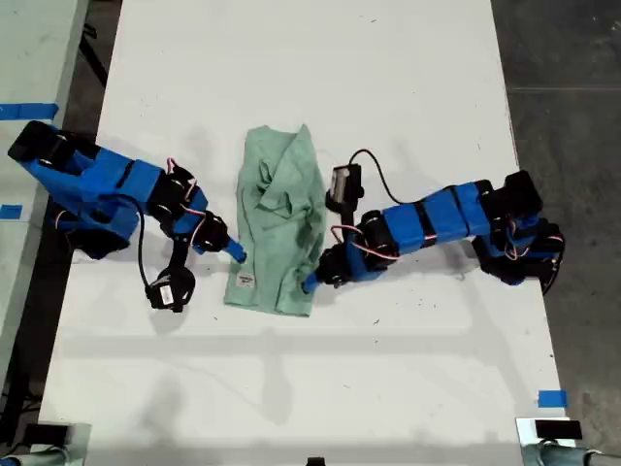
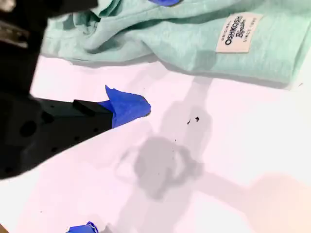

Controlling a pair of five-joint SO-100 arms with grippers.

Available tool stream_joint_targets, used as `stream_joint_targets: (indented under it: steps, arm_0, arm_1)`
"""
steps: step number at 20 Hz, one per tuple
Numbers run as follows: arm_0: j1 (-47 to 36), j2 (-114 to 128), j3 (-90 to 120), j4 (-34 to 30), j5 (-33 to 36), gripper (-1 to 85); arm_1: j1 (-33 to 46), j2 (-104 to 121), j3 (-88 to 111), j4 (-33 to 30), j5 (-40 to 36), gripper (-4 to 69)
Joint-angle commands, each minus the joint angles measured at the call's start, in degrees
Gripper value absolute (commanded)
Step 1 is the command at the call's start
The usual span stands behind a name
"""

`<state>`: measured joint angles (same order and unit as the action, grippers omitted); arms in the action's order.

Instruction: Fold tshirt

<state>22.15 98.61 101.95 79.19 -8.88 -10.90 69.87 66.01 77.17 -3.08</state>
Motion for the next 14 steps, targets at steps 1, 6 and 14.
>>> stream_joint_targets:
  steps: [1,6,14]
  arm_0:
    - [-0.26,-1.67,-0.09,-3.69,1.49,28.1]
    - [-0.26,-5.54,1.76,-9.76,1.67,26.8]
    - [0.26,-16.52,1.93,-17.49,1.41,24.2]
  arm_1:
    - [1.58,-2.11,-7.12,0.09,-1.58,23.3]
    - [2.55,-9.32,-13.1,-0.09,-3.25,23.7]
    - [3.34,-16.0,-14.77,-2.64,-3.6,24.7]
